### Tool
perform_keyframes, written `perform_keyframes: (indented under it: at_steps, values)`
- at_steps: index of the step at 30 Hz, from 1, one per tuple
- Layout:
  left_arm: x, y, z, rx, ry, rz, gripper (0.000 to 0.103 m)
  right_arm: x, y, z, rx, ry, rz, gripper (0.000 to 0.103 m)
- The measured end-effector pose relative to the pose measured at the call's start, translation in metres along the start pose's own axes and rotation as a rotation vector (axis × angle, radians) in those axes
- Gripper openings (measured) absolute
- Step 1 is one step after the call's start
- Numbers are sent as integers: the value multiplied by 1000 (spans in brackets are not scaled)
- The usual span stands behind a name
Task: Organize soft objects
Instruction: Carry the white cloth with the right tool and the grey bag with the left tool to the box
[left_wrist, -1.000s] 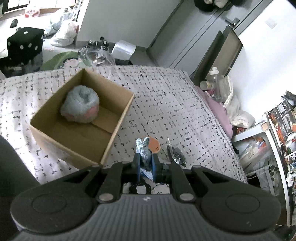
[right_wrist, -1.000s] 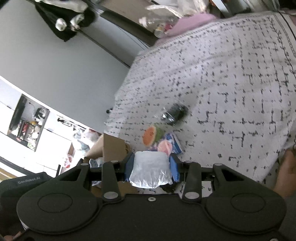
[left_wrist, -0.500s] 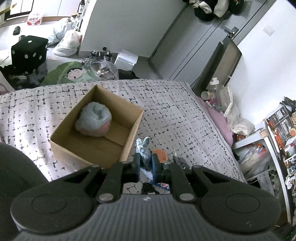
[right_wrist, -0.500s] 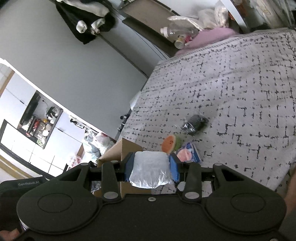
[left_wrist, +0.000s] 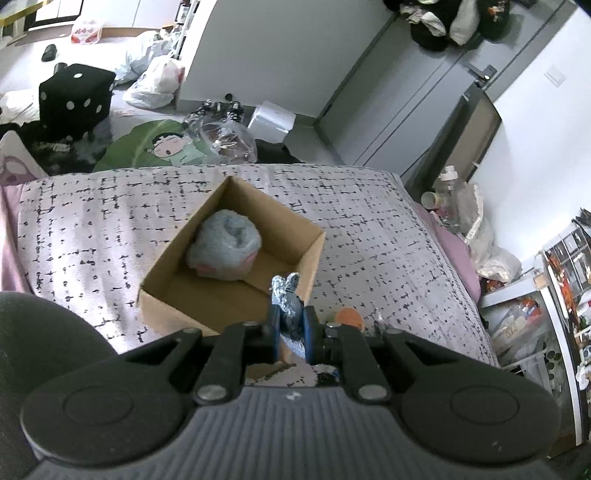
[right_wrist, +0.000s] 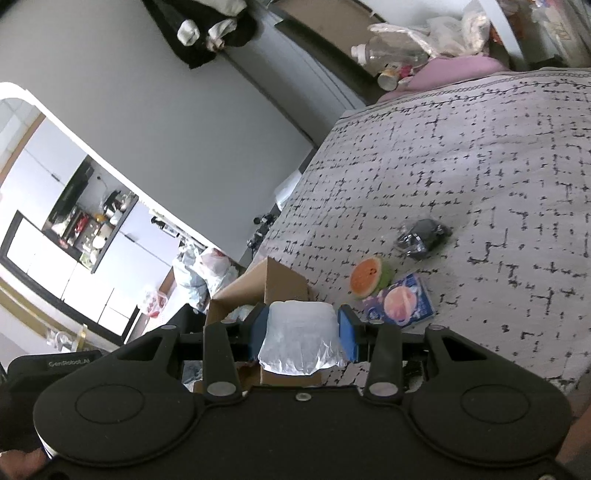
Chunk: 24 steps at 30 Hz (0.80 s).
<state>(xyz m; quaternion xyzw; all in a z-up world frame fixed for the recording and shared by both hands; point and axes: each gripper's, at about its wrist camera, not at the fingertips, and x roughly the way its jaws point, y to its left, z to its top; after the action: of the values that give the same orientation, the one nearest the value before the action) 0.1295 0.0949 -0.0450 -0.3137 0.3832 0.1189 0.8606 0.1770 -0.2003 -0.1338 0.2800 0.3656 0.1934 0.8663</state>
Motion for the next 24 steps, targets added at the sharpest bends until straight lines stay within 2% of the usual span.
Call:
perform_keyframes:
  at_steps: [11,18,24]
  values:
    - [24,36,10,-58,40,4,11,29,14,-8,-19,37,-22,41]
    - [47,58,16,-97,87,-7,11,54,26,-14,7,89,15,41]
    - [65,70,22,-101,108,-6,11,78,35,-23,-10,102,-10,41]
